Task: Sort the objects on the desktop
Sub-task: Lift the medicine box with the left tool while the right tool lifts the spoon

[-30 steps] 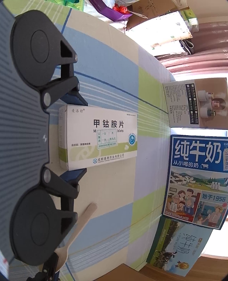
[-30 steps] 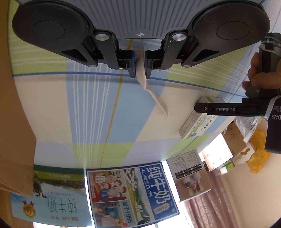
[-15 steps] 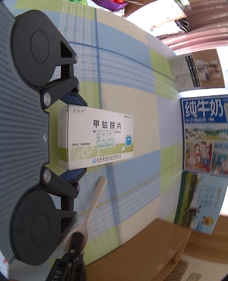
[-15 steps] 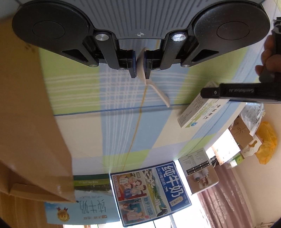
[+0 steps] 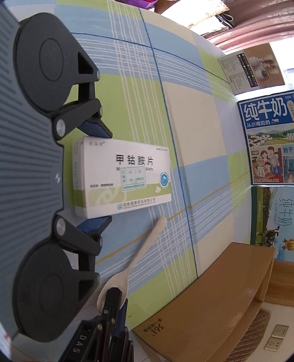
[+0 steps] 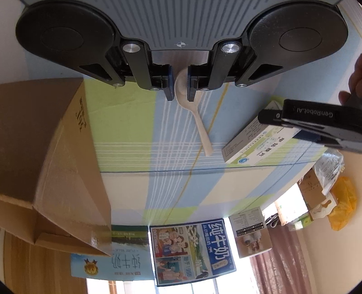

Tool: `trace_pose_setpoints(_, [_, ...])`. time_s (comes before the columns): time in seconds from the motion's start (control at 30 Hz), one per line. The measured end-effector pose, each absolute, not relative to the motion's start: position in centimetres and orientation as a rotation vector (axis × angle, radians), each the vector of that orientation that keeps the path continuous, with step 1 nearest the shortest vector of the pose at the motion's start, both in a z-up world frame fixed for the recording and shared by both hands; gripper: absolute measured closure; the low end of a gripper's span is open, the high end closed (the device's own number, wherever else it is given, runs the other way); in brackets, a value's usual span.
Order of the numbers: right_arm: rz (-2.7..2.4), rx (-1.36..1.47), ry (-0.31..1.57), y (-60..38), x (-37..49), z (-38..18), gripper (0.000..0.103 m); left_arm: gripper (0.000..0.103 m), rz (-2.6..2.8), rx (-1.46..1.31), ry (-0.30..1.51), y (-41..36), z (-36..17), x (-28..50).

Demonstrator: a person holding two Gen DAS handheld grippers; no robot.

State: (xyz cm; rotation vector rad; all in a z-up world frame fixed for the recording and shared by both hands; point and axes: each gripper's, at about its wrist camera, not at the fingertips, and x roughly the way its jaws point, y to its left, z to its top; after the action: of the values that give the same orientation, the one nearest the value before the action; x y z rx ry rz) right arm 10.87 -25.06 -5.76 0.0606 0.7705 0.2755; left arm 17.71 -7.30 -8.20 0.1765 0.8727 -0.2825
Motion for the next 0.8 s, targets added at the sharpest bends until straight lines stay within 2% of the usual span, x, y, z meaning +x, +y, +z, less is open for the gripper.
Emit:
trace_pose_setpoints(0.07, [0.283, 0.05, 0.768, -24.9, 11.1, -6.0, 0.08, 0.027, -0.277, 0.166, 0.864, -7.2, -8.1, 17.9])
trace_pose_setpoints(0.1, [0.287, 0.042, 0.763, -24.8, 11.2, -6.1, 0.071, 0.026, -0.276, 0.162, 0.865, -7.2, -8.1, 18.0])
trace_pose_setpoints(0.2, [0.304, -0.018, 0.749, -24.0, 11.1, -6.4, 0.054, 0.026, -0.277, 0.159, 0.864, -7.1, -8.1, 18.1])
trace_pose_setpoints(0.27, [0.322, -0.051, 0.737, -23.6, 10.9, -6.7, 0.049, 0.023, -0.28, 0.157, 0.86, -7.0, -8.1, 18.2])
trace_pose_setpoints(0.47, [0.351, -0.177, 0.689, -22.2, 9.8, -7.2, 0.047, 0.02, -0.282, 0.146, 0.858, -6.8, -8.1, 18.4])
trace_pose_setpoints(0.73, [0.331, -0.096, 0.676, -23.6, 10.0, -7.6, 0.047, 0.02, -0.298, 0.141, 0.861, -7.0, -8.3, 18.5])
trace_pose_setpoints(0.8, [0.331, -0.096, 0.665, -23.8, 9.7, -7.7, 0.051, 0.02, -0.295, 0.137, 0.861, -6.9, -8.3, 18.5])
